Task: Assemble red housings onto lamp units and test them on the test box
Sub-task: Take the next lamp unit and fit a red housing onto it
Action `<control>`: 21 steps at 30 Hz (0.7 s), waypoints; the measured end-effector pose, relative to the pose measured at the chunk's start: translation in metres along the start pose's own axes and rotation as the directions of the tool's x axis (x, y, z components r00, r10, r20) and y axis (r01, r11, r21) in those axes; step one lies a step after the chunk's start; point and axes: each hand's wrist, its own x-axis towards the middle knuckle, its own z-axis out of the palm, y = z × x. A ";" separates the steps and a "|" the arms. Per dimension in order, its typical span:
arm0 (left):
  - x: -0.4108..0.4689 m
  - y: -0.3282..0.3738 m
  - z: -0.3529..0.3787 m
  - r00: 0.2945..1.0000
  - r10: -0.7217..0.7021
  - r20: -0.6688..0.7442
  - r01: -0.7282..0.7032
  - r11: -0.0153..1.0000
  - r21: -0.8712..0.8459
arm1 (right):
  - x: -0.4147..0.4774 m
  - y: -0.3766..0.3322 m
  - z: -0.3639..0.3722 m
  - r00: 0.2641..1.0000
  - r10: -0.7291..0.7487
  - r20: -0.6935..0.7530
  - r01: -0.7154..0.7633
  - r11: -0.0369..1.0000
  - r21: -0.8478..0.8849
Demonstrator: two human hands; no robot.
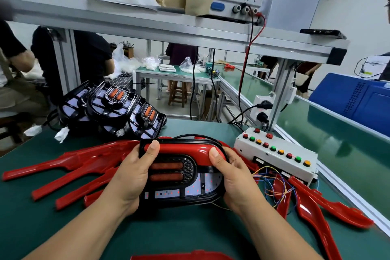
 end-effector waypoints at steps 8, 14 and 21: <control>-0.002 0.008 -0.007 0.980 -0.174 0.092 0.175 0.985 0.000 | -0.001 0.000 -0.005 1.000 0.004 0.012 -0.003 0.997 -0.082; -0.006 0.011 -0.003 0.995 -0.093 0.043 0.093 0.996 0.002 | -0.005 -0.006 -0.004 0.999 0.004 0.037 -0.002 0.998 -0.063; -0.004 0.012 -0.001 0.998 -0.041 0.051 0.036 0.996 0.084 | -0.005 -0.009 0.000 1.000 -0.025 -0.007 0.025 0.999 -0.039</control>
